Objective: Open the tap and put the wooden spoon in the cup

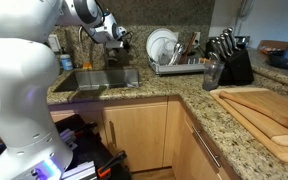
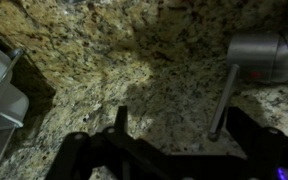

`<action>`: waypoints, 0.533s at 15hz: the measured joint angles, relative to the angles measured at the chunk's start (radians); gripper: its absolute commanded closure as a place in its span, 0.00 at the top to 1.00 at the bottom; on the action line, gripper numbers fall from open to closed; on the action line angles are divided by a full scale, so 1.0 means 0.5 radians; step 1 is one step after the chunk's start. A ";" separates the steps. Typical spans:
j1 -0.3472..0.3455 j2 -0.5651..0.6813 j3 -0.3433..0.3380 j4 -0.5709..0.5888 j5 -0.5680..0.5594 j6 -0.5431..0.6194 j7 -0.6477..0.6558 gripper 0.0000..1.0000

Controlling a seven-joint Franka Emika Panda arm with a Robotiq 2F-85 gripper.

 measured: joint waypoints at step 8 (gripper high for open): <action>-0.113 -0.038 0.143 -0.012 0.203 0.245 -0.003 1.00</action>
